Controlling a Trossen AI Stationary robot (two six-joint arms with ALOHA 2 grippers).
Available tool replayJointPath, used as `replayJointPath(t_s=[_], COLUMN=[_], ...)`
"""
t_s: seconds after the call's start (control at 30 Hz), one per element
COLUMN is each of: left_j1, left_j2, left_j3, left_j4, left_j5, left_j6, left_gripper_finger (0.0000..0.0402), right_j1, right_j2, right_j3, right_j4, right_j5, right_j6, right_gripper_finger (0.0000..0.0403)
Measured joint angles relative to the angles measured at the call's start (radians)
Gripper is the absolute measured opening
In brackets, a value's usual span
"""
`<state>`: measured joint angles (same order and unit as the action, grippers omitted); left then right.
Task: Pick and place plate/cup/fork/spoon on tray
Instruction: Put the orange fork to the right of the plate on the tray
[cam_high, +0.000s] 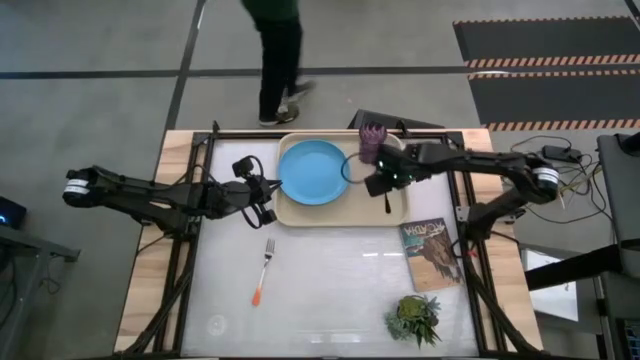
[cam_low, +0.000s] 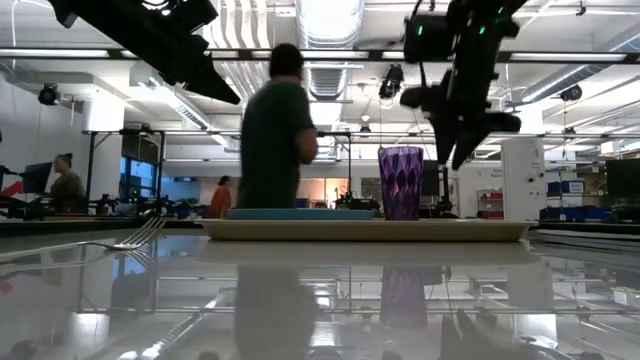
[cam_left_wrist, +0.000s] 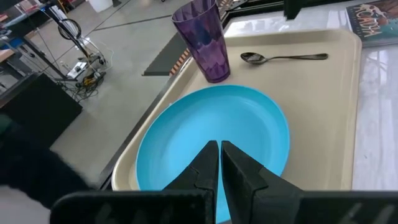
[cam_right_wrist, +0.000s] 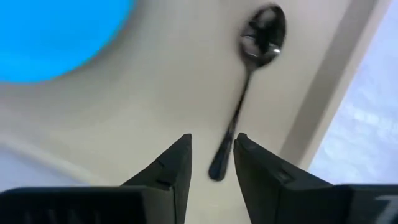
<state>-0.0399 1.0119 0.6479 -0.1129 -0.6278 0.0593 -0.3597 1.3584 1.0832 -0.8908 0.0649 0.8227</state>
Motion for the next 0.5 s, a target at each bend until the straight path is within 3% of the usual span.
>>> replayJointPath(t_s=[0.3, 0.5], left_j1=[0.0, 0.0], left_j2=[0.0, 0.0], left_j3=[0.0, 0.0], left_j4=[0.004, 0.013], left_j5=[-0.001, -0.002], left_j6=[-0.001, -0.002], left_gripper_finger=[0.0001, 0.0001], right_j1=[0.326, 0.529], right_j2=[-0.103, -0.084], right_j3=[-0.003, -0.011], right_j4=[0.081, 0.126], right_j5=[0.27, 0.372], right_j6=[0.004, -0.036], right_gripper_finger=[0.0086, 0.007])
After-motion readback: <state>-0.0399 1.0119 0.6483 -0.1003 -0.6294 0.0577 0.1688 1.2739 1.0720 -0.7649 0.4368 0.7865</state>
